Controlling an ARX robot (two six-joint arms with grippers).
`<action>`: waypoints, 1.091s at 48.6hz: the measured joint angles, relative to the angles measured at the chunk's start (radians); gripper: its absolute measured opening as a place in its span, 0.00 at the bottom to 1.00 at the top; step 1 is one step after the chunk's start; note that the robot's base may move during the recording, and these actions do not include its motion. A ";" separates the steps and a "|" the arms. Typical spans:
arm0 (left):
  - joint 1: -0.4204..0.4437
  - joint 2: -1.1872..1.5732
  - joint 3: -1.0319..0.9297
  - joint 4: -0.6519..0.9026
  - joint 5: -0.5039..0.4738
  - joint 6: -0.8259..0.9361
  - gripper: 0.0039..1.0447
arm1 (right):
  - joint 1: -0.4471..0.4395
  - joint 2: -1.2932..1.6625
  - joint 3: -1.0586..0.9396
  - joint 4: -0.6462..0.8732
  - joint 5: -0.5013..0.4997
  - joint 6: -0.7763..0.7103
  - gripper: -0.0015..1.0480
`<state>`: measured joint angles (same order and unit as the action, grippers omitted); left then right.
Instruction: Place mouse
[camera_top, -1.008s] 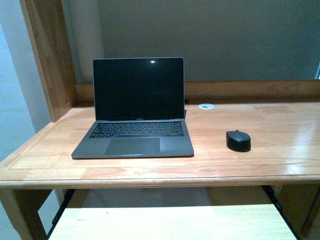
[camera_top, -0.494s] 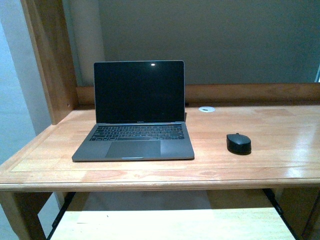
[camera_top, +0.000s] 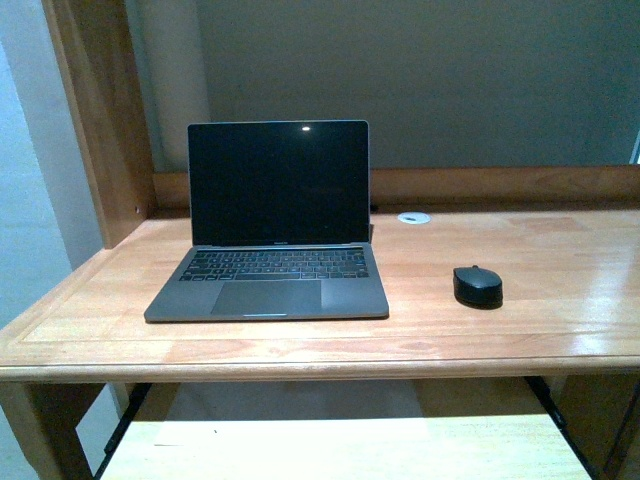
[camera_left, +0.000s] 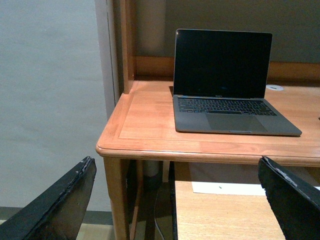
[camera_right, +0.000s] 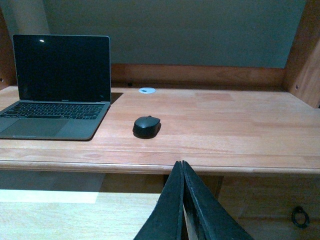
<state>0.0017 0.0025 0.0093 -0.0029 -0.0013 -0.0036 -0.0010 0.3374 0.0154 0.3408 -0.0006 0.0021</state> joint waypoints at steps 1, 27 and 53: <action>0.000 0.000 0.000 0.000 0.000 0.000 0.94 | 0.000 -0.008 0.000 -0.007 0.000 0.000 0.02; 0.000 0.000 0.000 0.000 0.000 0.000 0.94 | 0.000 -0.151 0.000 -0.154 0.000 0.000 0.02; 0.000 0.000 0.000 0.000 0.000 0.000 0.94 | 0.000 -0.328 0.000 -0.344 0.000 -0.001 0.02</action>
<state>0.0017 0.0025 0.0093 -0.0029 -0.0017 -0.0036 -0.0010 0.0097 0.0154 -0.0036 -0.0006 0.0013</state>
